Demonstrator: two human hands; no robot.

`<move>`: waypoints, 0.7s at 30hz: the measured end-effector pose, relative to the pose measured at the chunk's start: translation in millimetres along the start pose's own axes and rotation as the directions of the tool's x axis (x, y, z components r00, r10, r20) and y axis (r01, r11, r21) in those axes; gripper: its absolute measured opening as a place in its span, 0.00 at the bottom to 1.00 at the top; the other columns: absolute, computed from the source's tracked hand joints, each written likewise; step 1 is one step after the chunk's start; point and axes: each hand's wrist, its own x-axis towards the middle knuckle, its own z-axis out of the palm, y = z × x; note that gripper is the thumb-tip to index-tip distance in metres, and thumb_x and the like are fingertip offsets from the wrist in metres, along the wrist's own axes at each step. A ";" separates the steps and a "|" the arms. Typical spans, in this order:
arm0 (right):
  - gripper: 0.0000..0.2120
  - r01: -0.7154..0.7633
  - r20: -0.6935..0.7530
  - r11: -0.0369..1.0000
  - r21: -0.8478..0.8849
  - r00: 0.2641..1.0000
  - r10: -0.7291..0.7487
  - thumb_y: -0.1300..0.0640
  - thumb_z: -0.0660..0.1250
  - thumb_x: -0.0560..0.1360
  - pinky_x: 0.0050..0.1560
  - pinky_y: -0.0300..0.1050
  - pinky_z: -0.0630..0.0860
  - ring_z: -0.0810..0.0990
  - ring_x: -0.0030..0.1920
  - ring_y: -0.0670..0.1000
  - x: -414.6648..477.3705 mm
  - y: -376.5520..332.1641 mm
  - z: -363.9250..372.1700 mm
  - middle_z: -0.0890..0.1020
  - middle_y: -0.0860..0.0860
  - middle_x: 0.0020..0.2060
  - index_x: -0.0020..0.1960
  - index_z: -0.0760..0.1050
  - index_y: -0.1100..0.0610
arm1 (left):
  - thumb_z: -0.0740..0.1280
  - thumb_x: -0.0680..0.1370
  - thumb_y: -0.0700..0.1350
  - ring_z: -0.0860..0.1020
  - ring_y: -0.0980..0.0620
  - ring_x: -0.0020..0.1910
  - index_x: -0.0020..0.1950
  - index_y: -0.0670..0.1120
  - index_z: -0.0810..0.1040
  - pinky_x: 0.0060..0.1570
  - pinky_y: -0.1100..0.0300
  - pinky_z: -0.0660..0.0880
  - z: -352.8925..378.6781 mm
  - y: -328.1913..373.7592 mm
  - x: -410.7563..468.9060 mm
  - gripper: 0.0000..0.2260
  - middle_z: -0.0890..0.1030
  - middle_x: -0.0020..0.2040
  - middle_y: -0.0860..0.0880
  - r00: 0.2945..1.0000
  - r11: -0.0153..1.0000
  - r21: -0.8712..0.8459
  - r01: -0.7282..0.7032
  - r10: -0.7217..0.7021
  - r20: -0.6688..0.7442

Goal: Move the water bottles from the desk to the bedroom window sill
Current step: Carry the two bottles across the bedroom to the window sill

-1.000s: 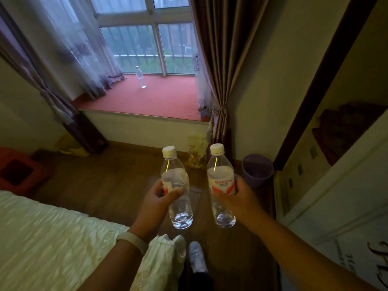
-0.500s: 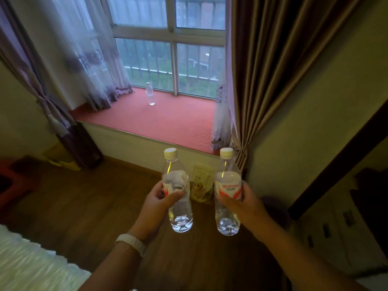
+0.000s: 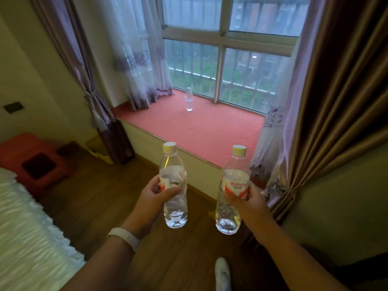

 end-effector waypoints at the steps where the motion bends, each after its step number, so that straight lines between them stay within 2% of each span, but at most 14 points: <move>1: 0.22 0.003 0.022 1.000 -0.009 1.000 -0.003 0.46 0.78 0.67 0.51 0.49 0.83 0.84 0.50 0.47 17.9 -1.4 1.2 0.85 0.48 0.50 0.58 0.75 0.47 | 0.76 0.70 0.43 0.84 0.42 0.52 0.64 0.45 0.76 0.44 0.57 0.82 -0.5 1.6 12.9 0.24 0.84 0.55 0.40 1.000 1.000 0.006 -0.001 0.001 -0.018; 4: 0.22 0.007 0.112 0.999 0.031 0.994 -0.010 0.48 0.77 0.68 0.45 0.41 0.81 0.85 0.47 0.46 72.3 -10.3 4.4 0.85 0.48 0.48 0.59 0.75 0.48 | 0.73 0.71 0.42 0.84 0.41 0.53 0.63 0.44 0.76 0.46 0.55 0.82 1.9 4.1 53.9 0.21 0.84 0.55 0.40 0.997 1.000 0.020 -0.004 0.005 -0.077; 7: 0.27 -0.017 0.211 0.995 0.102 0.977 -0.005 0.49 0.77 0.66 0.45 0.44 0.82 0.86 0.47 0.50 126.4 -23.2 7.5 0.85 0.53 0.49 0.62 0.74 0.53 | 0.73 0.71 0.42 0.84 0.43 0.52 0.63 0.46 0.76 0.44 0.57 0.81 8.4 11.4 92.9 0.21 0.84 0.54 0.41 0.989 1.000 0.016 0.004 -0.002 -0.148; 9: 0.23 -0.029 0.242 0.992 0.123 0.970 -0.001 0.51 0.76 0.68 0.42 0.41 0.82 0.86 0.45 0.48 161.3 -30.2 9.2 0.85 0.53 0.49 0.61 0.75 0.53 | 0.74 0.69 0.45 0.85 0.44 0.51 0.63 0.47 0.77 0.43 0.57 0.81 13.4 19.8 117.7 0.22 0.84 0.54 0.42 0.984 1.000 0.028 0.008 -0.003 -0.180; 14: 0.27 -0.048 0.347 0.988 0.145 0.938 -0.005 0.50 0.77 0.65 0.50 0.51 0.83 0.86 0.48 0.51 236.7 -44.3 21.9 0.85 0.53 0.50 0.61 0.75 0.52 | 0.73 0.69 0.46 0.83 0.41 0.54 0.63 0.46 0.77 0.53 0.47 0.80 14.8 30.6 168.5 0.23 0.84 0.55 0.41 0.971 0.999 0.040 -0.006 0.016 -0.239; 18: 0.27 -0.057 0.383 0.986 0.155 0.924 -0.007 0.51 0.78 0.65 0.49 0.54 0.83 0.86 0.48 0.54 273.9 -48.3 40.7 0.85 0.55 0.49 0.61 0.74 0.54 | 0.73 0.71 0.44 0.83 0.40 0.53 0.62 0.45 0.78 0.50 0.50 0.81 4.7 35.5 195.2 0.19 0.84 0.54 0.39 0.959 0.999 0.054 0.000 0.015 -0.283; 21: 0.23 -0.066 0.413 0.994 0.090 0.910 0.023 0.53 0.77 0.67 0.48 0.52 0.83 0.86 0.47 0.52 303.2 -46.7 64.2 0.85 0.54 0.49 0.60 0.75 0.52 | 0.72 0.71 0.44 0.83 0.40 0.54 0.61 0.45 0.78 0.53 0.47 0.80 -15.1 39.2 217.2 0.18 0.83 0.54 0.39 0.940 1.000 0.016 0.002 0.004 -0.340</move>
